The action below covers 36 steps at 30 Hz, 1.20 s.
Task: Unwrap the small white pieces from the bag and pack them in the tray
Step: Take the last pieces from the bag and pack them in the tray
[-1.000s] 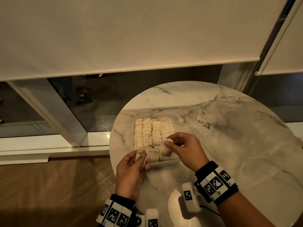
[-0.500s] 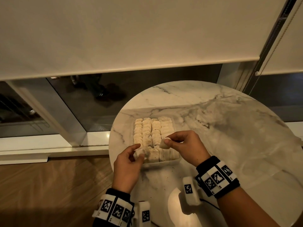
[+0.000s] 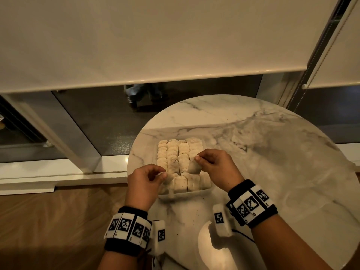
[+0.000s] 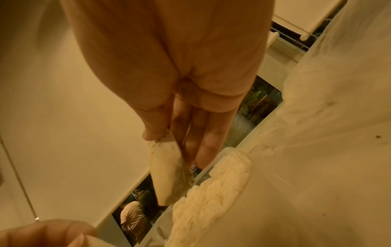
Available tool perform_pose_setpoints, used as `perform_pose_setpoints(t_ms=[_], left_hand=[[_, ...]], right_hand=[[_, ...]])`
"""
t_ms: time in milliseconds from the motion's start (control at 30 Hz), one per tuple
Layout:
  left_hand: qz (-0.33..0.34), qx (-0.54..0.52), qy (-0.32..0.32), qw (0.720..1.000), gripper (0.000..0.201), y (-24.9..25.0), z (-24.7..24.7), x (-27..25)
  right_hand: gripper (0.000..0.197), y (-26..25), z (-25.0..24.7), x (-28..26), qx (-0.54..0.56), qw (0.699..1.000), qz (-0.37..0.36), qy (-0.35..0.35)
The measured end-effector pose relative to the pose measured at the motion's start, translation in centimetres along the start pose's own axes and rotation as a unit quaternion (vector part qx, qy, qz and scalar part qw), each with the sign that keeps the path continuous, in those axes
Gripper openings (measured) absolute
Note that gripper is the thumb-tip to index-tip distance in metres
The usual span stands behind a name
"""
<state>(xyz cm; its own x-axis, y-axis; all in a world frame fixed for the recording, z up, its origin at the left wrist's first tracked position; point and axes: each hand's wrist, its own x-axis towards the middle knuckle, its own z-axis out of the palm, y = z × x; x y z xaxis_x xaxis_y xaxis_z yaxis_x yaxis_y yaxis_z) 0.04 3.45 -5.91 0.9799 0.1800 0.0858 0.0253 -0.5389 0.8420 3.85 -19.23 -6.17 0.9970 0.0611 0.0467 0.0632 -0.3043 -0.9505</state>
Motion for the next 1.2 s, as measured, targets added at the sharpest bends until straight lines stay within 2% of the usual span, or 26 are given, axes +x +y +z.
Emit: perform_pose_setpoints(t_ms=[133, 233, 367, 667, 800, 1000, 1133, 1200], left_hand=[[0.003, 0.081, -0.062, 0.995, 0.019, -0.2, -0.4, 1.0], [0.005, 0.12, -0.115, 0.986, 0.017, -0.2, -0.5, 1.8], [0.003, 0.163, -0.173, 0.971, 0.015, 0.0, -0.3, 2.8], [0.006, 0.237, -0.266, 0.935, 0.013, 1.1, 0.4, 4.3], [0.004, 0.266, -0.269, 0.926, 0.008, 1.2, 0.8, 4.6], [-0.015, 0.274, -0.244, 0.93, 0.024, 1.2, 1.2, 4.0], [0.027, 0.319, -0.174, 0.931, 0.033, 1.7, 1.0, 2.5], [0.054, 0.31, -0.141, 0.939, 0.03, 1.9, 0.8, 1.5]], right_hand=[[0.011, 0.2, 0.1, 0.0, -0.022, 0.999, 0.023, -0.011], [0.013, 0.4, 0.2, 0.0, -0.118, 0.992, 0.004, -0.035], [0.015, 0.6, 0.6, 0.4, -0.191, 0.979, -0.003, -0.075], [0.018, -0.3, 0.8, 1.2, -0.265, 0.956, 0.043, -0.119], [0.017, -0.2, 1.2, 1.4, -0.304, 0.942, 0.057, -0.134], [0.019, 0.1, 1.7, 1.1, -0.346, 0.925, 0.055, -0.147], [0.041, 0.0, 1.5, 0.4, -0.33, 0.934, 0.027, -0.137], [0.045, -0.2, 1.2, -0.2, -0.318, 0.941, 0.0, -0.116]])
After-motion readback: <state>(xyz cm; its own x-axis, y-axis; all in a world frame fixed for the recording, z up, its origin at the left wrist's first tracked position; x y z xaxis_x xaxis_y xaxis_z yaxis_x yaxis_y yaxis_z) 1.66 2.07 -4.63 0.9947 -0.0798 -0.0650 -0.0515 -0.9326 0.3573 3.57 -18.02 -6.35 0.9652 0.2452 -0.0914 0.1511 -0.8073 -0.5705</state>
